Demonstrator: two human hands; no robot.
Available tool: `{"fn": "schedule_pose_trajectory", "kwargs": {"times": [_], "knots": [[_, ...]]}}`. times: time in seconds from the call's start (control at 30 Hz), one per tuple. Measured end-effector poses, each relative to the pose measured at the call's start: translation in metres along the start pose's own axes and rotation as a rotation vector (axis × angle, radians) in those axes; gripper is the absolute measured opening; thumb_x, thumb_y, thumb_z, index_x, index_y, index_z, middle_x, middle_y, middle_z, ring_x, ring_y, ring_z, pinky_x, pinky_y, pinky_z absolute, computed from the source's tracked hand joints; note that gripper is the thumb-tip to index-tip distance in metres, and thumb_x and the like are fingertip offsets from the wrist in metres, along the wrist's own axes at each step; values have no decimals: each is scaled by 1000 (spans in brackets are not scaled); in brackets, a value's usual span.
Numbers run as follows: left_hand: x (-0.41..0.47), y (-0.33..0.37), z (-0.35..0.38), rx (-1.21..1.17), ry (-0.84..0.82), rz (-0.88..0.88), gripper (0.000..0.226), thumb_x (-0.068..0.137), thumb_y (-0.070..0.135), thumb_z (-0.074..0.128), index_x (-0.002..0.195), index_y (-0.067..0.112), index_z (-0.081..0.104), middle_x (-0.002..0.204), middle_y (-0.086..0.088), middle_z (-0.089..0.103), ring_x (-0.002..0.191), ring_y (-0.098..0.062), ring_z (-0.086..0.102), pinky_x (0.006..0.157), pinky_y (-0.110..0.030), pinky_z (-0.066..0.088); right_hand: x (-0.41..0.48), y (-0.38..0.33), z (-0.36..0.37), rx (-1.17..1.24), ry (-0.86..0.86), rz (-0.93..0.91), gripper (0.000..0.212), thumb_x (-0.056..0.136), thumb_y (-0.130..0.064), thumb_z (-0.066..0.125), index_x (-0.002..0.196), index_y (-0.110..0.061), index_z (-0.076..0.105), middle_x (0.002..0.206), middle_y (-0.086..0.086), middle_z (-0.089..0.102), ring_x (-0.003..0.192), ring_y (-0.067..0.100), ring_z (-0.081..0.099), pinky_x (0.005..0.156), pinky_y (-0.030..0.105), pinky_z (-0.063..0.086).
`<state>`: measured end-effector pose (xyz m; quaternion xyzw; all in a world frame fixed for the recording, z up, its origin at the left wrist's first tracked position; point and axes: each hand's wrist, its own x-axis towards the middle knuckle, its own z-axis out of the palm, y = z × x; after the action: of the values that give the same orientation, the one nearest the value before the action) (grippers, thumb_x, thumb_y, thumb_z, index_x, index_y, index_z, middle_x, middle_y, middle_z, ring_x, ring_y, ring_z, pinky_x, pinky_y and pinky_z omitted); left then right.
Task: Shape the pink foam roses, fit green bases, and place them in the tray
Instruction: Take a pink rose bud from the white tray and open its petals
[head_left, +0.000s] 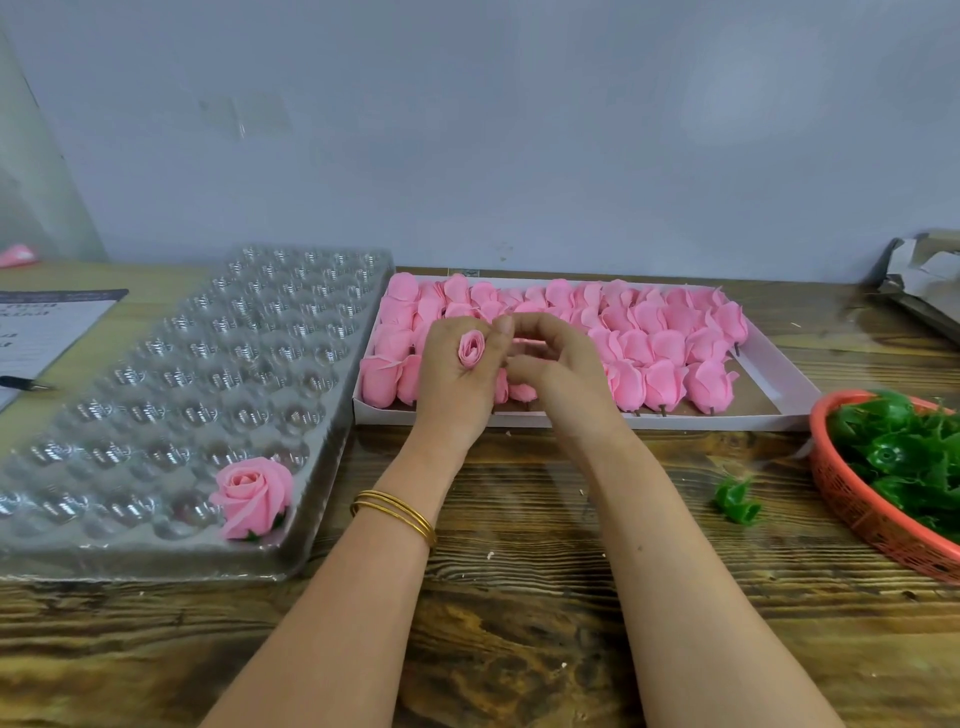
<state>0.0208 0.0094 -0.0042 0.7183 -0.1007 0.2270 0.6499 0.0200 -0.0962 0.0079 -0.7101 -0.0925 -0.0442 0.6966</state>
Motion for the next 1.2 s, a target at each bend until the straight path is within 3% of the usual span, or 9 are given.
{"fn": "schedule_pose_trajectory", "kwargs": {"times": [0.1,0.17,0.3,0.4,0.57,0.93,1.2], "knots": [[-1,-2,2,42,-8,6,31,99,27,56,72,11,57,72,-19,57,70,-21,51,69,-47,48,0,-2,0,82,29,4,33,69,-26,63,101,-19,67,94,-2,69,95,17,65,77,28,50],[-2,-4,2,60,-32,2,32,100,28,54,73,10,57,69,-13,56,67,-18,50,61,-38,45,-1,-3,2,89,29,-1,33,72,-31,65,102,-18,68,97,-1,70,99,18,66,80,27,51],[-2,-4,2,64,-34,26,33,100,24,55,69,34,54,61,17,59,62,2,53,60,-14,43,-1,-1,4,4,30,-34,25,83,-24,73,104,-13,68,102,5,71,104,22,66,81,26,55],[-2,-5,3,58,-42,31,32,100,23,56,72,39,57,65,27,61,69,5,59,65,-15,47,-1,-1,4,-27,24,-46,19,85,-15,73,102,-9,69,98,8,71,101,23,66,75,28,56],[-2,-5,2,31,-44,31,34,99,20,57,71,39,57,65,29,63,69,8,60,64,-10,45,-2,-2,5,-28,28,-62,18,84,-13,74,101,-8,69,93,2,70,94,12,65,66,18,53],[-3,-4,3,51,-62,19,21,98,23,58,82,36,62,69,32,64,74,10,62,66,-7,47,-1,0,5,-63,41,-109,11,84,-15,74,89,-23,69,83,-12,69,82,-5,63,67,17,52],[-2,-8,5,24,-61,-36,11,98,24,59,98,23,70,86,17,69,89,-6,68,76,-19,54,-1,0,6,-107,65,-138,11,85,-17,73,87,-26,68,77,-19,67,83,-8,62,74,23,57]]}}
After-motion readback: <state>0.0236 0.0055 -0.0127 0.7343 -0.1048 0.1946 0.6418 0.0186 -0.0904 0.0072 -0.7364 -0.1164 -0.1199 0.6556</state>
